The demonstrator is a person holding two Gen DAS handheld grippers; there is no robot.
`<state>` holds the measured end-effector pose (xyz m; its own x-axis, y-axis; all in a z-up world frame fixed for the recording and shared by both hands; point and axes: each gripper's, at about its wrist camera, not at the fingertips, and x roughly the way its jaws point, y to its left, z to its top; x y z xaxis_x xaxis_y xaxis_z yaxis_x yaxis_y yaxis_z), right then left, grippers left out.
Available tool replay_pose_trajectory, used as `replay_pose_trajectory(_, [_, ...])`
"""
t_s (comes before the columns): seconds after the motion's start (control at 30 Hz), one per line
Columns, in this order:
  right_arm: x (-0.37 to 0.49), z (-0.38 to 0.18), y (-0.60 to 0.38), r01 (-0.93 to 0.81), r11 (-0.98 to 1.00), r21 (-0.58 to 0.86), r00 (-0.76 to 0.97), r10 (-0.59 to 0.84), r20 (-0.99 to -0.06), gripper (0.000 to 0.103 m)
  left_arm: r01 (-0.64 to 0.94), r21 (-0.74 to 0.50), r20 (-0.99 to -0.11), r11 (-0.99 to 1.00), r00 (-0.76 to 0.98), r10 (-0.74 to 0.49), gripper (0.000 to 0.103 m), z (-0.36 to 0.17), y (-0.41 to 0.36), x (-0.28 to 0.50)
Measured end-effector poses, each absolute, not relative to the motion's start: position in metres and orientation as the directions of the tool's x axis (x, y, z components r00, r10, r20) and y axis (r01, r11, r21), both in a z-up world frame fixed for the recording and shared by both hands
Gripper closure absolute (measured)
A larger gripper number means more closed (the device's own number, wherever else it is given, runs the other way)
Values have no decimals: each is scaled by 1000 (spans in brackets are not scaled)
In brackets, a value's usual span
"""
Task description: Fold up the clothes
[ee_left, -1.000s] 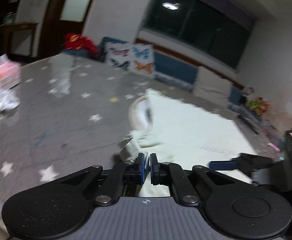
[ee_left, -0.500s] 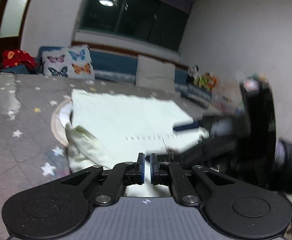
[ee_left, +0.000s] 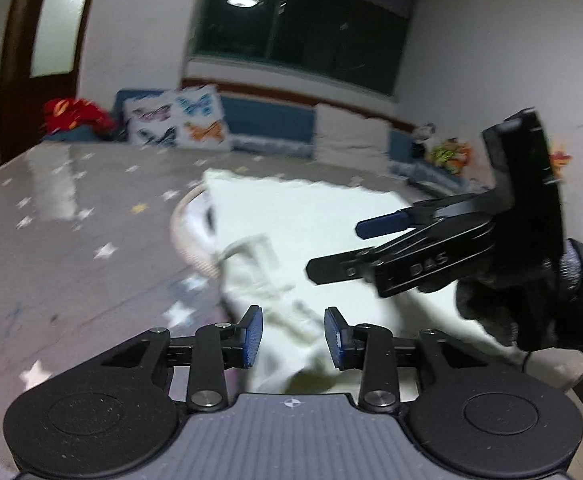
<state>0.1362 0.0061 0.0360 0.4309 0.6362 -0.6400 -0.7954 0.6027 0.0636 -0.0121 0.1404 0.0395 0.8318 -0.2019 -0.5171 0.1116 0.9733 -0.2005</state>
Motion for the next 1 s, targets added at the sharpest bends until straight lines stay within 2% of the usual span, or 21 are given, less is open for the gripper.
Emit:
replay_pose_trajectory(0.27, [139,30,23,-807,582,105,379,645,-663,10,146,-127,-548,981,814,-192,59,34,138,-29])
replay_pose_trajectory(0.33, [141,29,25,-805,582,114,371,645,-668,15,155,-110,-552,982,812,-190,59,31,135,-32])
replay_pose_trajectory(0.53, [151,26,33,-792,580,192,319,661,-680,39,161,-75,-568,984,804,-175,61,22,131,-29])
replay_pose_trajectory(0.63, [155,23,36,-783,580,224,299,666,-683,50,164,-57,-568,985,806,-168,71,20,130,-30])
replay_pose_trajectory(0.67, [157,22,36,-780,580,235,291,669,-684,59,168,-53,-567,984,807,-168,78,20,129,-30])
replay_pose_trajectory(0.73, [159,20,37,-773,580,257,277,673,-686,72,173,-45,-565,984,808,-168,84,19,128,-30])
replay_pose_trajectory(0.77, [160,19,38,-770,580,268,270,675,-687,85,176,-40,-565,984,808,-167,91,19,128,-30])
replay_pose_trajectory(0.8, [159,19,38,-769,580,270,269,675,-687,91,179,-36,-565,983,808,-168,93,19,128,-30])
replay_pose_trajectory(0.9, [156,26,34,-773,587,240,300,673,-676,97,196,-25,-564,980,807,-175,98,18,129,-30])
replay_pose_trajectory(1.0, [157,31,32,-769,602,218,325,660,-678,97,213,-13,-570,977,801,-183,99,16,129,-30])
